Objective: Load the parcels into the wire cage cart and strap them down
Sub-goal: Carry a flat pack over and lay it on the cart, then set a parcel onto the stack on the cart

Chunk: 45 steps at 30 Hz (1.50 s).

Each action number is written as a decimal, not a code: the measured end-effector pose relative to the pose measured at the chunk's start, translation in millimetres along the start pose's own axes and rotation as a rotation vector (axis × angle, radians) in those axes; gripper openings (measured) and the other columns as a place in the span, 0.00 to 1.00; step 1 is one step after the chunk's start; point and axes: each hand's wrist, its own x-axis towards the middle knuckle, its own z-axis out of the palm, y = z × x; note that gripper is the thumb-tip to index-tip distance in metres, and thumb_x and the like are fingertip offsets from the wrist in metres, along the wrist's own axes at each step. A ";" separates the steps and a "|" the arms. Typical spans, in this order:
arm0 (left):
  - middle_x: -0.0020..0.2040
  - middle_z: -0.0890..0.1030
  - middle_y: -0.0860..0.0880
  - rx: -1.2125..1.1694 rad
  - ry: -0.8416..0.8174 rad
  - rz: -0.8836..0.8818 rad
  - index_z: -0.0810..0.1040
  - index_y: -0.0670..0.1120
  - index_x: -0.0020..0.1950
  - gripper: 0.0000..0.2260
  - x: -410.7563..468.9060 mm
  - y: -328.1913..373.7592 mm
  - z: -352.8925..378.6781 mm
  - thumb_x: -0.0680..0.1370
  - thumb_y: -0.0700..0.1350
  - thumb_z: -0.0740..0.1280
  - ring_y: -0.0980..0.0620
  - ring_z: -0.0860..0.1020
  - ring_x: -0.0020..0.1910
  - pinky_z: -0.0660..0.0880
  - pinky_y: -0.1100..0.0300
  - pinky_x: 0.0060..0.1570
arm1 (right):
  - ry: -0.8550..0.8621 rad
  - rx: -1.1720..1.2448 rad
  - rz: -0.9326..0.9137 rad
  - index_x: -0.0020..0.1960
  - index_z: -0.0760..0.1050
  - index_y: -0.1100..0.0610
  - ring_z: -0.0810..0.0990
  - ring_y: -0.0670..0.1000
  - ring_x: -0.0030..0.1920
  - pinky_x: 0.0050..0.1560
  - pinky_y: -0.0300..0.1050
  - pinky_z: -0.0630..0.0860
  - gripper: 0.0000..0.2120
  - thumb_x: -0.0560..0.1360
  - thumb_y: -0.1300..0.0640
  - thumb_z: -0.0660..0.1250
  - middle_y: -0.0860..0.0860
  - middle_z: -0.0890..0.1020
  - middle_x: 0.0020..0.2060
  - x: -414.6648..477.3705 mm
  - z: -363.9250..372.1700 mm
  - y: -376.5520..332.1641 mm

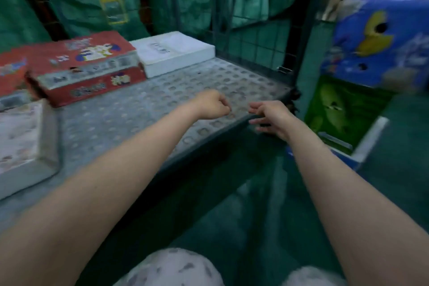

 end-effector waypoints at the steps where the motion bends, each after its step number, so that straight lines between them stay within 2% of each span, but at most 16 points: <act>1: 0.59 0.80 0.47 -0.002 -0.028 0.030 0.80 0.47 0.59 0.12 4.1 15.4 8.1 0.78 0.45 0.62 0.49 0.75 0.58 0.69 0.63 0.52 | 0.024 0.002 0.001 0.66 0.71 0.57 0.79 0.52 0.48 0.37 0.41 0.71 0.19 0.79 0.66 0.52 0.53 0.76 0.63 -3.0 -13.1 6.7; 4: 0.57 0.80 0.46 0.025 -0.101 0.144 0.80 0.45 0.57 0.11 14.1 61.7 33.6 0.79 0.45 0.62 0.49 0.76 0.56 0.69 0.63 0.49 | 0.085 -0.003 0.027 0.66 0.71 0.58 0.76 0.48 0.37 0.36 0.40 0.70 0.18 0.79 0.65 0.53 0.54 0.76 0.62 -19.0 -56.0 37.3; 12: 0.42 0.78 0.51 -0.016 -0.326 0.368 0.81 0.48 0.52 0.08 11.7 176.4 120.4 0.77 0.46 0.64 0.53 0.74 0.39 0.70 0.65 0.44 | 0.349 -0.053 0.255 0.65 0.73 0.60 0.75 0.47 0.34 0.34 0.39 0.68 0.15 0.79 0.64 0.56 0.55 0.79 0.58 -89.3 -177.7 135.4; 14: 0.41 0.77 0.51 0.036 -0.370 0.436 0.81 0.50 0.51 0.08 3.4 201.1 145.8 0.76 0.46 0.64 0.52 0.75 0.43 0.68 0.65 0.43 | 0.401 -0.046 0.308 0.64 0.72 0.60 0.74 0.47 0.34 0.33 0.39 0.67 0.15 0.80 0.63 0.56 0.56 0.78 0.60 -111.8 -200.0 153.9; 17: 0.44 0.77 0.51 0.108 -0.451 0.532 0.82 0.50 0.53 0.10 -12.4 234.0 191.1 0.76 0.46 0.64 0.51 0.76 0.51 0.70 0.62 0.50 | 0.479 -0.042 0.391 0.65 0.72 0.58 0.75 0.46 0.34 0.31 0.38 0.66 0.15 0.80 0.62 0.55 0.54 0.77 0.62 -144.7 -225.1 178.4; 19: 0.43 0.75 0.52 0.133 -0.530 0.571 0.81 0.51 0.54 0.10 -24.0 255.1 223.0 0.76 0.46 0.64 0.52 0.75 0.50 0.70 0.63 0.51 | 0.523 -0.029 0.436 0.65 0.72 0.57 0.76 0.47 0.35 0.32 0.37 0.65 0.16 0.80 0.60 0.55 0.54 0.78 0.61 -164.1 -237.4 193.5; 23: 0.47 0.79 0.49 0.167 -0.663 0.631 0.82 0.51 0.54 0.11 -49.3 294.3 277.9 0.76 0.46 0.62 0.51 0.75 0.47 0.70 0.64 0.49 | 0.570 -0.017 0.500 0.65 0.73 0.57 0.77 0.50 0.45 0.33 0.37 0.66 0.16 0.80 0.62 0.55 0.53 0.78 0.61 -201.3 -252.2 223.6; 27: 0.49 0.82 0.46 0.214 -0.790 0.655 0.81 0.47 0.54 0.12 -76.4 316.5 318.5 0.76 0.44 0.60 0.47 0.79 0.48 0.74 0.61 0.50 | 0.590 -0.004 0.575 0.64 0.73 0.64 0.78 0.52 0.45 0.43 0.43 0.70 0.16 0.79 0.64 0.56 0.57 0.77 0.62 -239.8 -260.7 263.1; 29: 0.54 0.82 0.46 0.276 -0.852 0.660 0.80 0.47 0.56 0.13 -90.0 318.6 341.7 0.77 0.46 0.59 0.47 0.78 0.51 0.74 0.59 0.52 | 0.610 0.008 0.616 0.63 0.74 0.62 0.79 0.54 0.45 0.45 0.45 0.72 0.15 0.78 0.64 0.57 0.57 0.78 0.59 -257.8 -262.0 285.0; 32: 0.63 0.76 0.45 0.284 -0.948 0.589 0.72 0.45 0.65 0.19 -109.7 318.4 374.0 0.81 0.54 0.56 0.45 0.73 0.62 0.68 0.57 0.59 | 0.619 -0.001 0.655 0.64 0.73 0.60 0.77 0.54 0.44 0.49 0.49 0.75 0.16 0.77 0.64 0.58 0.53 0.76 0.50 -278.5 -261.6 313.2; 35: 0.72 0.66 0.41 0.242 -0.999 0.458 0.61 0.41 0.73 0.31 -120.9 312.7 396.1 0.80 0.63 0.48 0.42 0.66 0.69 0.62 0.54 0.65 | 0.633 -0.030 0.642 0.60 0.74 0.61 0.74 0.52 0.40 0.43 0.44 0.72 0.13 0.76 0.63 0.61 0.50 0.75 0.39 -288.9 -257.5 331.6; 37: 0.73 0.64 0.41 0.194 -1.022 0.373 0.58 0.41 0.75 0.36 -122.6 309.3 407.3 0.78 0.66 0.47 0.41 0.66 0.69 0.63 0.52 0.68 | 0.619 -0.071 0.637 0.56 0.72 0.59 0.71 0.49 0.36 0.36 0.41 0.68 0.10 0.75 0.61 0.64 0.47 0.71 0.35 -292.4 -252.6 340.0; 39: 0.71 0.66 0.42 0.108 -1.049 0.270 0.59 0.42 0.74 0.37 -123.9 309.8 417.5 0.76 0.69 0.47 0.42 0.73 0.60 0.69 0.51 0.62 | 0.578 -0.143 0.644 0.55 0.69 0.58 0.71 0.50 0.39 0.34 0.41 0.65 0.13 0.73 0.57 0.66 0.48 0.70 0.36 -295.2 -247.5 347.5; 41: 0.69 0.69 0.43 0.021 -1.047 0.184 0.61 0.43 0.74 0.36 -126.0 311.7 422.1 0.77 0.68 0.47 0.44 0.74 0.52 0.71 0.53 0.53 | 0.521 -0.303 0.669 0.57 0.67 0.58 0.73 0.54 0.46 0.42 0.45 0.68 0.19 0.72 0.52 0.69 0.51 0.73 0.43 -295.8 -242.8 351.5; 43: 0.68 0.70 0.43 -0.062 -1.054 0.101 0.63 0.43 0.73 0.35 -127.5 311.1 427.4 0.77 0.67 0.48 0.45 0.73 0.53 0.69 0.52 0.54 | 0.473 -0.489 0.719 0.60 0.65 0.58 0.73 0.56 0.54 0.57 0.54 0.66 0.27 0.69 0.46 0.71 0.53 0.74 0.52 -294.0 -237.8 356.9; 45: 0.68 0.69 0.44 -0.170 -1.060 0.008 0.63 0.45 0.73 0.35 -125.8 308.6 434.0 0.76 0.68 0.49 0.46 0.72 0.56 0.68 0.52 0.55 | 0.415 -0.556 0.765 0.60 0.64 0.57 0.72 0.57 0.58 0.64 0.60 0.60 0.32 0.67 0.41 0.72 0.54 0.74 0.55 -291.1 -235.9 361.9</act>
